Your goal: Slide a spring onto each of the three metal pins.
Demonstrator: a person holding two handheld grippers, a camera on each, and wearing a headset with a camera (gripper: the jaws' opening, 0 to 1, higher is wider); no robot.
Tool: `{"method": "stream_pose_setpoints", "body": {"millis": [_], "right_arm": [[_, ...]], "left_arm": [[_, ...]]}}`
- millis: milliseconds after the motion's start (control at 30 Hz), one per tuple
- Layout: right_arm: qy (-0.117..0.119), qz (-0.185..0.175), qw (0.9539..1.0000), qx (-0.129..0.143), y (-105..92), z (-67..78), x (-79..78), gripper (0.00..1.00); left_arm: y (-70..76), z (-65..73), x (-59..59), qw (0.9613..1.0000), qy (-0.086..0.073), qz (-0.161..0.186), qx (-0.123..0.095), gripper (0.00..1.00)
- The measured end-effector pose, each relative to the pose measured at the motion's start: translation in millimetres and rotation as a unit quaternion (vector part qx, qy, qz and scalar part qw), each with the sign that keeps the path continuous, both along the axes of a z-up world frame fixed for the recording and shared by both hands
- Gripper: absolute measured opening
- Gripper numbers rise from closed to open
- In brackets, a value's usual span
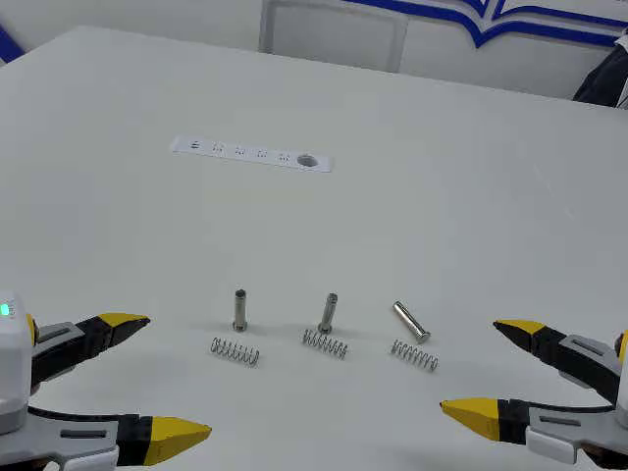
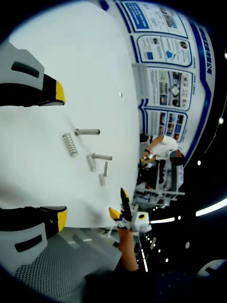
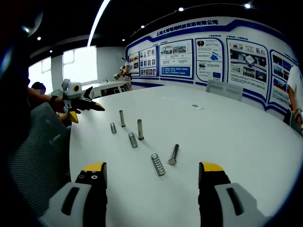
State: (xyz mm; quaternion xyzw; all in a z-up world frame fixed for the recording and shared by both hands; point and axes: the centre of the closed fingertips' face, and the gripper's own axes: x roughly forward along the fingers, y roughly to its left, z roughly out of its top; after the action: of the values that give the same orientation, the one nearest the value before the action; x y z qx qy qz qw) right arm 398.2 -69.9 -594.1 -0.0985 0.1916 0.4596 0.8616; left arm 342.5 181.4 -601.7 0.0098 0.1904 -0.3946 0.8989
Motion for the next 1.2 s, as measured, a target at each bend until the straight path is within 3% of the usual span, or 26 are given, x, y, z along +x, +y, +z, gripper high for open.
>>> {"method": "stream_pose_setpoints", "body": {"millis": [533,1200], "right_arm": [[0.009,-0.011,0.9999,0.001,-8.5,-7.5,0.5,0.8],[0.028,-0.005,0.9996,-0.002,-4.5,-19.6,2.9,0.79]], "left_arm": [[-3.4,-0.6,2.9,1.0,0.002,-0.006,0.001,0.88],[-5.0,-7.9,3.5,0.9999,0.013,-0.002,-0.001,0.87]]}}
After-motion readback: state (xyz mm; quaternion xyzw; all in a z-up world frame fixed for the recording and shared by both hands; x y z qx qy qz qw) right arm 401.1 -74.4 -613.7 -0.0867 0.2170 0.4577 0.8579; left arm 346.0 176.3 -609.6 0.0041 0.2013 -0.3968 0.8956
